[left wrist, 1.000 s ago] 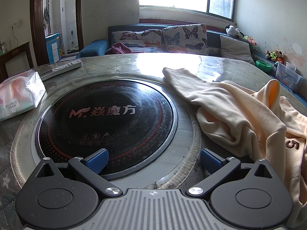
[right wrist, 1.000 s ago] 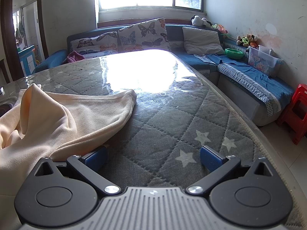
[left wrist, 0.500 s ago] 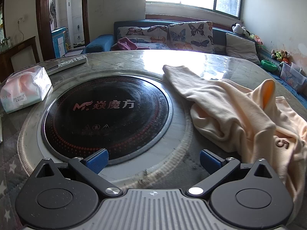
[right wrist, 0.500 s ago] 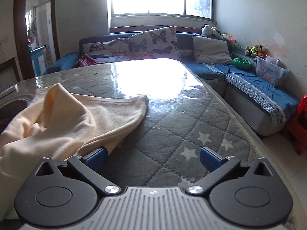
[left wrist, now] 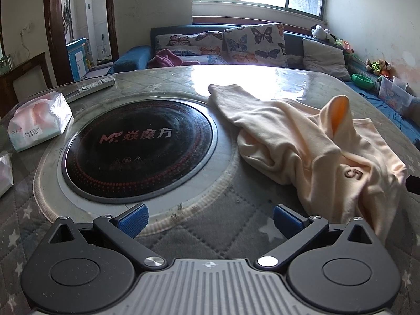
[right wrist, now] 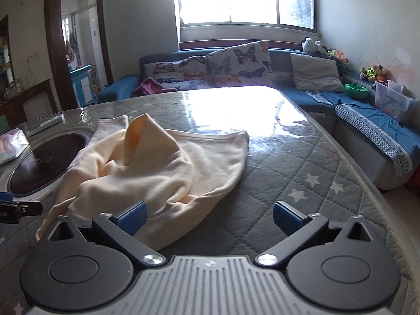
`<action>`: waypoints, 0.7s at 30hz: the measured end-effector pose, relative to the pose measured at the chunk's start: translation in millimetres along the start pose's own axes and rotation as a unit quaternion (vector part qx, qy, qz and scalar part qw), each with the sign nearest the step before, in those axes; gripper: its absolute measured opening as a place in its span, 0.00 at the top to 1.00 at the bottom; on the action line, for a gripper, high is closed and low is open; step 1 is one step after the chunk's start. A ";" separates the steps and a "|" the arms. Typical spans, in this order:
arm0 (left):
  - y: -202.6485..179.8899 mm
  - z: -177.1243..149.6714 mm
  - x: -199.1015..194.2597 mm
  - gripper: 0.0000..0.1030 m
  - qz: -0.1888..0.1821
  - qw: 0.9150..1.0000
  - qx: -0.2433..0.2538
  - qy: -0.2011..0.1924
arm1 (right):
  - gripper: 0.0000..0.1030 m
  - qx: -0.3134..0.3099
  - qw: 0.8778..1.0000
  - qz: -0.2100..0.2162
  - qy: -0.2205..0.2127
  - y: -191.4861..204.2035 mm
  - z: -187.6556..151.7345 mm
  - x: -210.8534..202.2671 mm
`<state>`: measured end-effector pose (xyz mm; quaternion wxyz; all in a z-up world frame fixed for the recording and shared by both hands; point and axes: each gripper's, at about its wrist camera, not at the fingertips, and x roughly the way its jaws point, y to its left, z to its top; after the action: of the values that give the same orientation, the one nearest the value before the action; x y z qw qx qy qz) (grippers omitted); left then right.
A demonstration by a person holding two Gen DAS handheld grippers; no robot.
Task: Fold clothes
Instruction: 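Move both tools toward the crumpled cream sweatshirt on the table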
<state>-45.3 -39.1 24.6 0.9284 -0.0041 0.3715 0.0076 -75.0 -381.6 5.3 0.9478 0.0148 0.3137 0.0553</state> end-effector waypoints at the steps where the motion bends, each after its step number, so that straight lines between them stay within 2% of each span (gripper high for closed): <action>1: -1.5 -0.9 -1.9 0.00 0.000 1.000 0.002 0.001 | 0.00 -0.002 1.000 0.003 0.000 1.9 -0.7 -1.9; 21: -26.7 -11.4 -27.2 0.00 -0.005 1.000 0.027 0.000 | 0.04 -0.020 0.999 0.039 0.006 24.1 -16.6 -26.9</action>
<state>-72.4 -66.2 35.1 0.9283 0.0195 0.3713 -0.0069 -108.6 -360.9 9.5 0.9432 0.0076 0.3171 0.0991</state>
